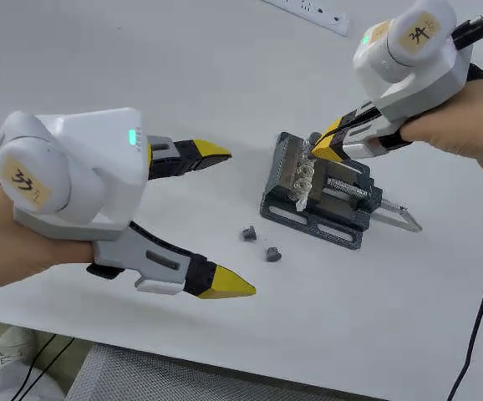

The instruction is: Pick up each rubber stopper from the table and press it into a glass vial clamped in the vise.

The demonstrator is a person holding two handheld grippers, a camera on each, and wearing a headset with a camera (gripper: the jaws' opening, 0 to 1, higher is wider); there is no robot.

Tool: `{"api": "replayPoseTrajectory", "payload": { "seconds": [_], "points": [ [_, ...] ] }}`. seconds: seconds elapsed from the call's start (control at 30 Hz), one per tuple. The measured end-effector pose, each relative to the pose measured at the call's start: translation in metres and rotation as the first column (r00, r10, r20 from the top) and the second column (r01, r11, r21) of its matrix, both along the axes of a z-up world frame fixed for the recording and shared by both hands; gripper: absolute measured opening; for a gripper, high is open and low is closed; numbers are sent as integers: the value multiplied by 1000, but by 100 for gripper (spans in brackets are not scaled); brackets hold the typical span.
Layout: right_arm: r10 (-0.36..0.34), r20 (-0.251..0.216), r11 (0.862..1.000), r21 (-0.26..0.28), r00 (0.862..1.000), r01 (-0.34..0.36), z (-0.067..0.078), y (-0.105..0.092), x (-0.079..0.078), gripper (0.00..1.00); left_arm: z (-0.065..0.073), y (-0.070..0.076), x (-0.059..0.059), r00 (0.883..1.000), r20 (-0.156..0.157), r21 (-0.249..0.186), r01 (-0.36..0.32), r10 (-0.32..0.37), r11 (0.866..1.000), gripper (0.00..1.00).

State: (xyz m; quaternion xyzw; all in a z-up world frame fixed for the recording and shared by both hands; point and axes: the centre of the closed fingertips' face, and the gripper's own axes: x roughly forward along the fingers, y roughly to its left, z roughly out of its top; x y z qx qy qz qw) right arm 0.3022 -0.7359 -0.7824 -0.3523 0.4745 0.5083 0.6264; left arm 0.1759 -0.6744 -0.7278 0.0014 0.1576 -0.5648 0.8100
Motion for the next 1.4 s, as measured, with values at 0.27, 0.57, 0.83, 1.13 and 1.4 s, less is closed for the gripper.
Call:
{"api": "replayPoseTrajectory", "payload": {
  "seconds": [0.27, 0.57, 0.83, 1.13, 1.4],
  "points": [
    [-3, 6, 1000, 7, 1000, 3, 3, -4, -5, 0, 2, -2, 0, 1000, 0, -1, 4, -4, 1000, 87],
    [-38, 25, 998, 59, 999, 36, 15, -6, 1, 0, 3, -4, 0, 1000, 5, 16, 14, -14, 1000, 87],
    [-58, 42, 994, 99, 997, 54, 22, -11, -4, 5, 6, -5, -4, 1000, 9, 33, 23, -23, 999, 87],
    [-88, 56, 985, 155, 995, 78, 29, -15, -5, 13, 8, -3, -3, 999, 21, 68, 34, -35, 997, 90],
    [-111, 74, 970, 226, 991, 91, 43, -17, -13, 18, 10, 0, -2, 999, 24, 98, 35, -38, 995, 92]
  ]
}}
